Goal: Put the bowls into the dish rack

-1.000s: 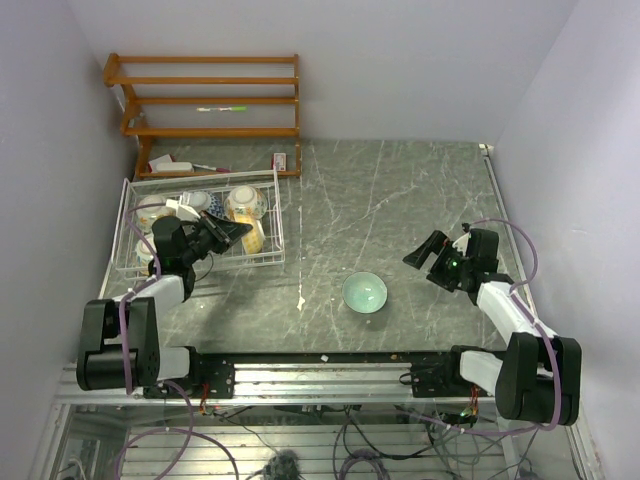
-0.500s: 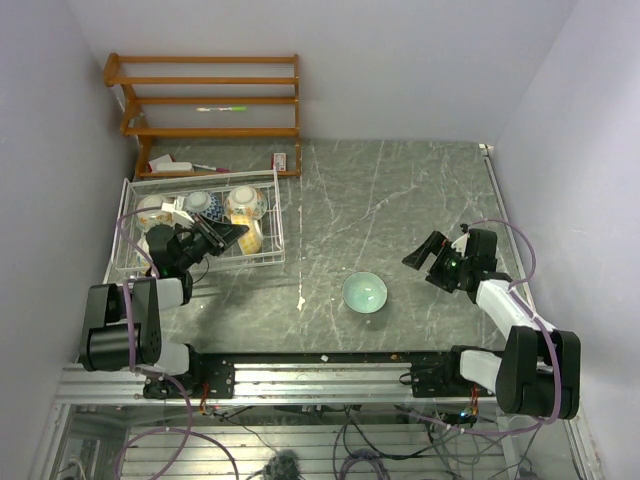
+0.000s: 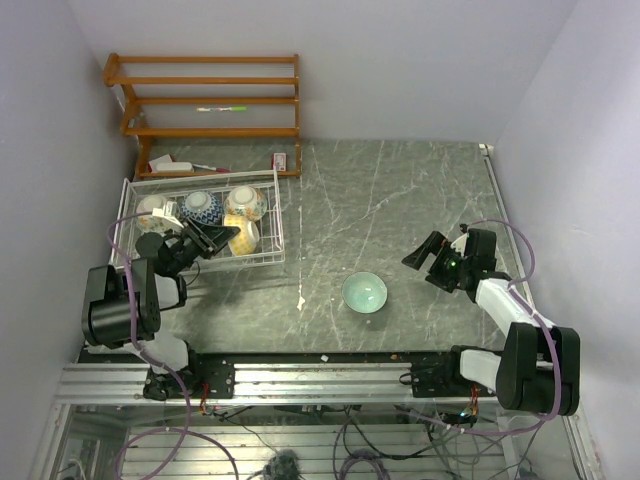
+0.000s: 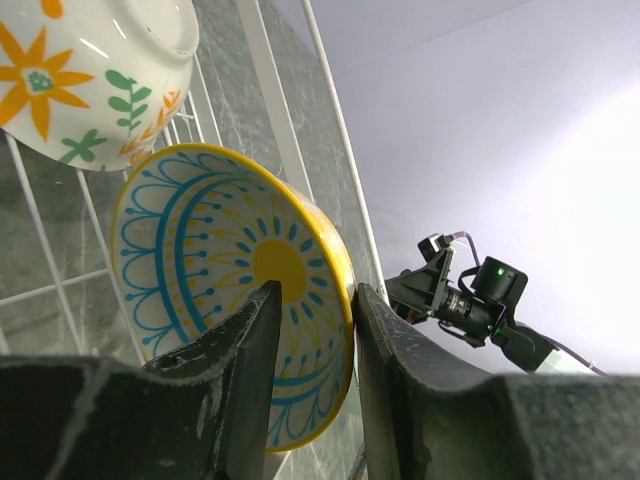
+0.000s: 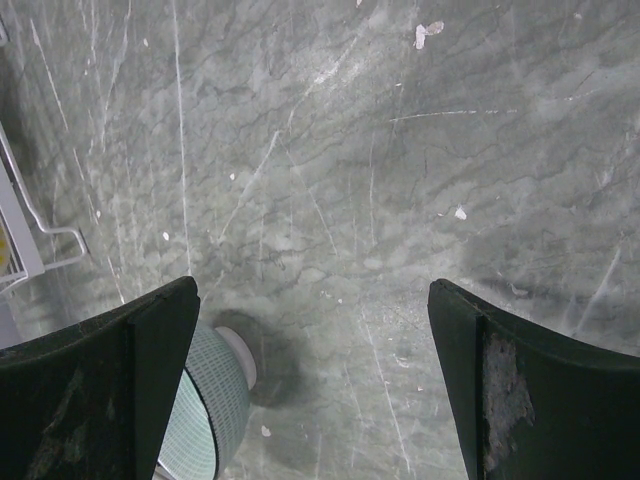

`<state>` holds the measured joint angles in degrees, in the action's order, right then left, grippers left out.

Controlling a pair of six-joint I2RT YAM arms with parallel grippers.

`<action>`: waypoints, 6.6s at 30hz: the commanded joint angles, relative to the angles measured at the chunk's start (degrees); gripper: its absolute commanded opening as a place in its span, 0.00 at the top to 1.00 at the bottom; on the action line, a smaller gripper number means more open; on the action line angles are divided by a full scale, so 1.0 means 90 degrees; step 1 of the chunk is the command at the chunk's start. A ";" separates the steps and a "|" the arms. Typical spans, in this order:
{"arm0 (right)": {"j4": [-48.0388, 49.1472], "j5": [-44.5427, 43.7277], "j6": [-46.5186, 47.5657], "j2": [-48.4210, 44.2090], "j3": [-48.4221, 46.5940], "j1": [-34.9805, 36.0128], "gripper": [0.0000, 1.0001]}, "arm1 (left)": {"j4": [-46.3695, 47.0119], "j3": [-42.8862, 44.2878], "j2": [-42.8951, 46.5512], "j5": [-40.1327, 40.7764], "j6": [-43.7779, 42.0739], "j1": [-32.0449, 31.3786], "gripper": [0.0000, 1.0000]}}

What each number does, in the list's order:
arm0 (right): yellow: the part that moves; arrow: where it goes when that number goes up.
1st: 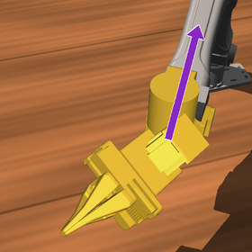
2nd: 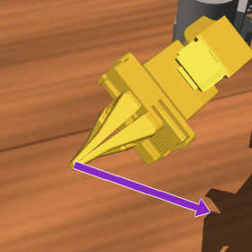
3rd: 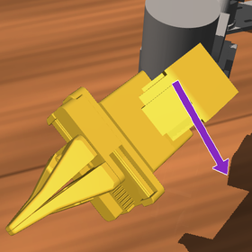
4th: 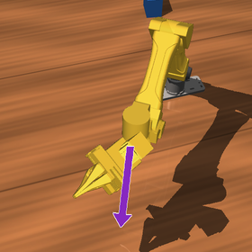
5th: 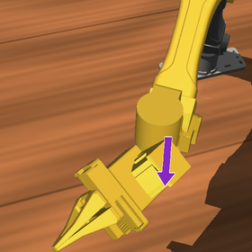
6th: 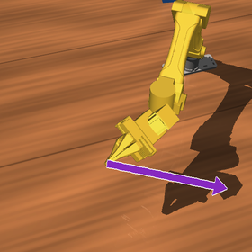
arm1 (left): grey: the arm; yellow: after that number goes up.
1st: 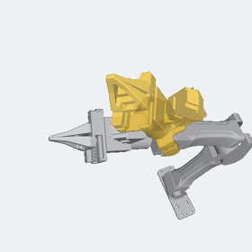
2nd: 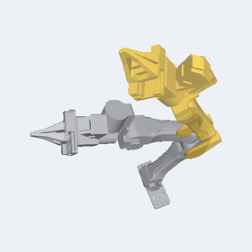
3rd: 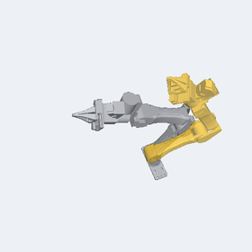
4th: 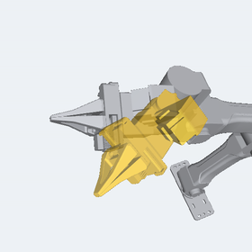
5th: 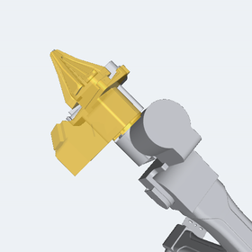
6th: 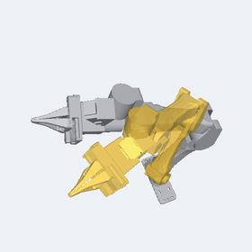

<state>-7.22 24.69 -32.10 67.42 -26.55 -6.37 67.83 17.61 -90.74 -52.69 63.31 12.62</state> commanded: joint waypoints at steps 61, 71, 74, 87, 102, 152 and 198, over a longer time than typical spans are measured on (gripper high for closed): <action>0.0345 0.0355 0.0074 0.0013 0.0132 -0.0023 0.01 | -0.9996 0.3595 0.2298 0.7697 -0.3578 -0.2645 0.01; 0.0441 0.0341 0.0049 0.0137 0.0167 -0.0023 0.01 | -1.0008 0.3631 0.1970 0.8369 -0.3609 -0.2998 0.01; 0.0418 0.0319 0.0069 0.0137 0.0166 -0.0023 0.01 | -0.9902 0.3624 0.1875 0.8314 -0.3645 -0.3022 0.04; 0.0439 0.0287 0.0061 0.0114 0.0200 -0.0025 0.01 | -0.9858 0.3677 0.1762 0.8274 -0.3719 -0.3092 0.27; 0.0407 0.0328 0.0104 0.0115 0.0176 -0.0024 0.01 | -1.0344 0.3693 0.1916 0.9594 -0.3519 -0.3072 0.36; -0.0401 -0.0361 -0.0451 -0.0299 -0.0710 -0.0033 0.00 | -0.7949 0.4465 0.1386 0.7438 -0.6676 -0.8796 0.02; -0.0360 -0.0324 -0.0105 -0.0247 -0.0459 -0.0134 0.00 | -0.7300 0.5167 -0.1104 0.6733 -0.6441 -0.9251 0.93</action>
<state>-11.42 21.43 -33.61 65.52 -31.05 -7.07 -2.13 65.93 -106.41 8.49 0.69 -72.93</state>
